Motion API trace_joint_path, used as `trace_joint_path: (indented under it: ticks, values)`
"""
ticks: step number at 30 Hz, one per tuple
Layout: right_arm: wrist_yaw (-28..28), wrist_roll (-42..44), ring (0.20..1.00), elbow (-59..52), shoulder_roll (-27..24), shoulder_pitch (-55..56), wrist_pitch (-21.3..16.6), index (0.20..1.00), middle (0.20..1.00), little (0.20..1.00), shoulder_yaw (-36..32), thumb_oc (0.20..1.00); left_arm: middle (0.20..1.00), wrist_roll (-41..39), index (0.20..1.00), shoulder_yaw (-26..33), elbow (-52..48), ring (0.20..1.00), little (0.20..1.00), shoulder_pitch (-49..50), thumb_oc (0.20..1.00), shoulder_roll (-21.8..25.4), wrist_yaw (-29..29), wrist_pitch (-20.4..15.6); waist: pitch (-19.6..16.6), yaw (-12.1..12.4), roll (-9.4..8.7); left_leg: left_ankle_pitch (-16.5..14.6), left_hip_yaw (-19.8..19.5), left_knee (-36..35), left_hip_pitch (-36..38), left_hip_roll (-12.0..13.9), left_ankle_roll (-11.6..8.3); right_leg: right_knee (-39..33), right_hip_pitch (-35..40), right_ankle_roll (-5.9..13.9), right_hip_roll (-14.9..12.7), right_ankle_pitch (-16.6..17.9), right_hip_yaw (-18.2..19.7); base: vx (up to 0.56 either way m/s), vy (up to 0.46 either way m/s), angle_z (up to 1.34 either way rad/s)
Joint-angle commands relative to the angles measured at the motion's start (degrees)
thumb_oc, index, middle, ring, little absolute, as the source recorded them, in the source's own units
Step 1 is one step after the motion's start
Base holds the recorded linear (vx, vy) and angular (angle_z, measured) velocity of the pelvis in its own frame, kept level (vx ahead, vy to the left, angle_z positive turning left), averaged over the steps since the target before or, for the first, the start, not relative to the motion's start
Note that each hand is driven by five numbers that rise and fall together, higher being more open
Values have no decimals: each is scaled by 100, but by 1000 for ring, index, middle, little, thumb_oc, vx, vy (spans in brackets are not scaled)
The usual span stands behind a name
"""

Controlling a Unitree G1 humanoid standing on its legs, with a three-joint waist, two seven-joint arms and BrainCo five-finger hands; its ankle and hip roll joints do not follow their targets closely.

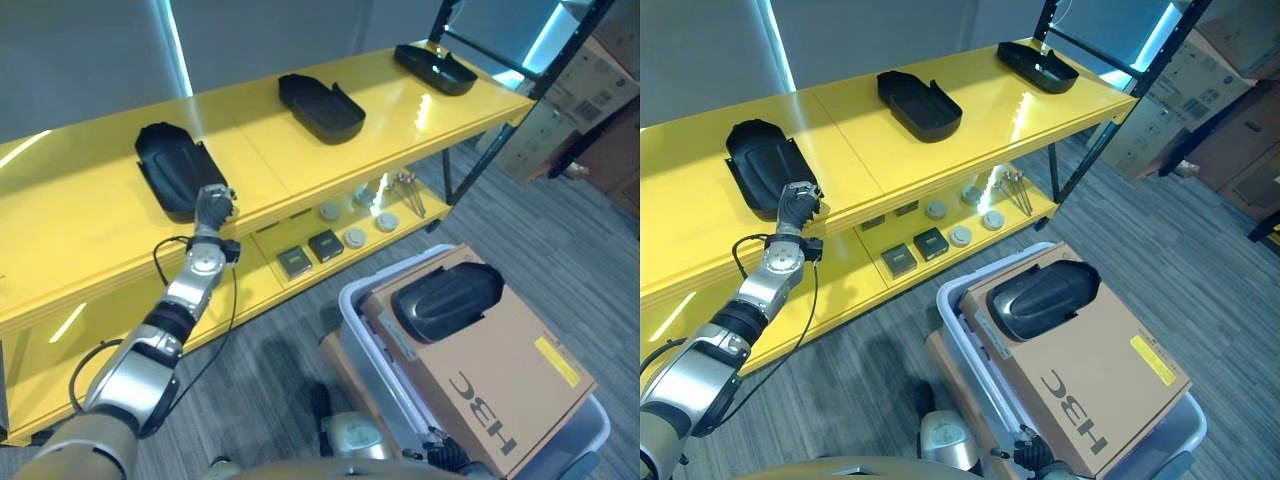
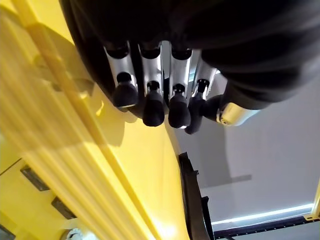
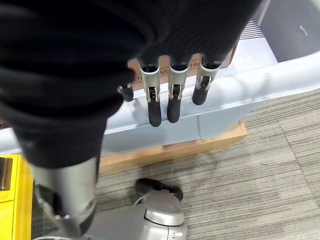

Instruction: Move parts from the plastic box to the shelf.

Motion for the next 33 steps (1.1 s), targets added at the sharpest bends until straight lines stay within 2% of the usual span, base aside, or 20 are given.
trace_joint_path:
  ticks: [1, 8, 22, 28, 33]
  values:
    - [118, 48, 1000, 220, -181, 429, 67, 1000, 1000, 1000, 319, 1000, 200, 135, 200, 239, 426, 200, 200, -556, 200, 328, 248, -129, -61, -78, 104, -246, -276, 830, -804, 480, 198, 698, -69, 580, -462, -899, 181, -6, -17, -4]
    - [131, 111, 1000, 310, -184, 357, -53, 1000, 1000, 1000, 375, 1000, 200, 92, 200, 306, 684, 200, 200, -696, 200, 495, 287, -241, 74, -74, 31, -266, -343, 1000, -998, 561, 185, 786, -204, 551, -440, -901, 172, -16, -11, 0]
    - [267, 246, 1000, 755, -212, 144, -544, 1000, 1000, 1000, 427, 1000, 200, 28, 200, 177, 1092, 200, 200, -1353, 200, 835, 431, -157, 311, -95, -51, -257, -462, 1322, -1426, 743, 129, 963, -503, 485, -374, -897, 142, -10, -12, 0]
    - [289, 291, 1000, 736, -223, 98, -557, 1000, 1000, 1000, 483, 1000, 200, 9, 200, 124, 1169, 200, 200, -1497, 200, 888, 454, -114, 396, -97, -49, -269, -553, 1487, -1615, 773, 132, 1111, -624, 454, -373, -938, 150, -8, -4, -2]
    - [294, 342, 1000, 799, -218, 64, -623, 1000, 1000, 1000, 495, 1000, 200, -21, 200, 128, 1189, 200, 200, -1520, 200, 927, 445, -221, 472, -70, -43, -263, -625, 1534, -1690, 768, 138, 1167, -671, 429, -372, -950, 152, 0, 0, 0]
